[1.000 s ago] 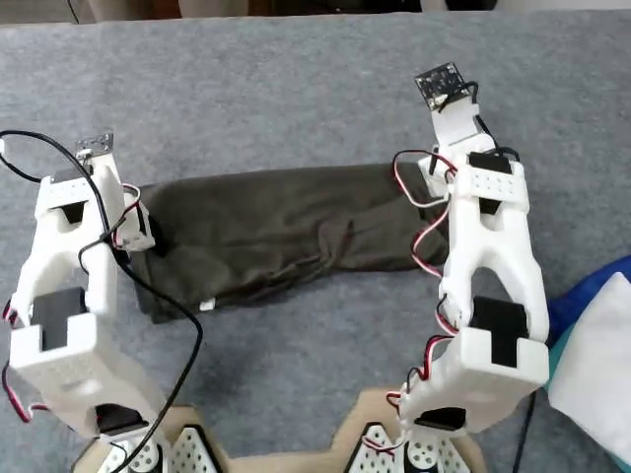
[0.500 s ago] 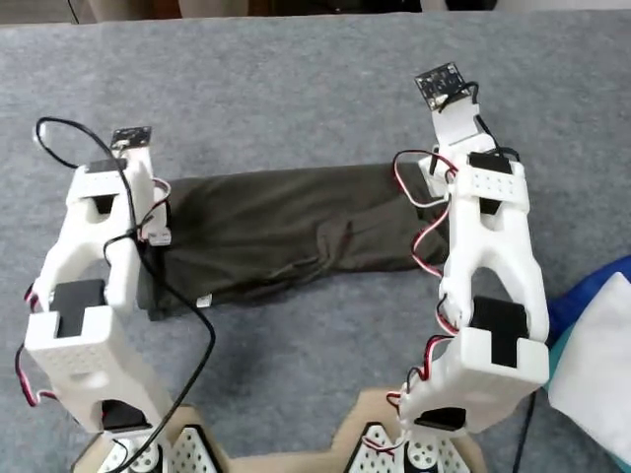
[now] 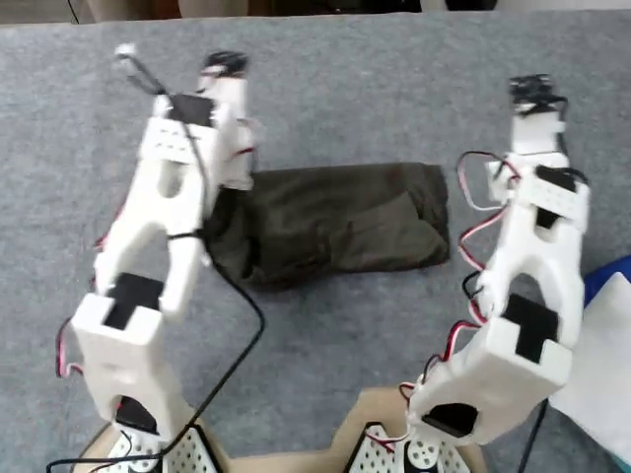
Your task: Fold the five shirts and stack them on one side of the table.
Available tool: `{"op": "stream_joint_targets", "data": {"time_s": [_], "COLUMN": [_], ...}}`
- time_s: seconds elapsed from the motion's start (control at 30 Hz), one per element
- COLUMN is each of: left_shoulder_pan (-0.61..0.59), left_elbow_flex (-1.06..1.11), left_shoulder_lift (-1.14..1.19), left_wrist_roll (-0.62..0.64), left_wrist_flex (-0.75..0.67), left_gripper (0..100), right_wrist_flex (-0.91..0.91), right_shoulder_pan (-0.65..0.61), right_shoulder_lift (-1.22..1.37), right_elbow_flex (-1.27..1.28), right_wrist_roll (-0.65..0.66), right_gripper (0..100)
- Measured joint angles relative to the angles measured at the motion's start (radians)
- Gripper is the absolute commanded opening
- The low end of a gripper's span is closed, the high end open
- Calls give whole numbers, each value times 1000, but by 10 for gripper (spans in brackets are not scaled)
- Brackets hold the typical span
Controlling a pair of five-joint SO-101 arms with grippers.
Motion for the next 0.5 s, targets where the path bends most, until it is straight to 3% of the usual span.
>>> {"op": "stream_joint_targets", "data": {"time_s": [0.17, 0.5], "left_shoulder_pan": [169, 379], "left_elbow_flex": [-222, -657], "left_shoulder_lift": [109, 394], "left_wrist_roll": [77, 207], "left_wrist_flex": [54, 55], "left_gripper": [19, 20], "right_wrist_flex": [0, 26], "right_shoulder_pan": [86, 166], "right_shoulder_lift": [57, 127], "right_elbow_flex": [-81, -187], "right_wrist_roll": [-52, -83], "right_gripper": [5, 5]}}
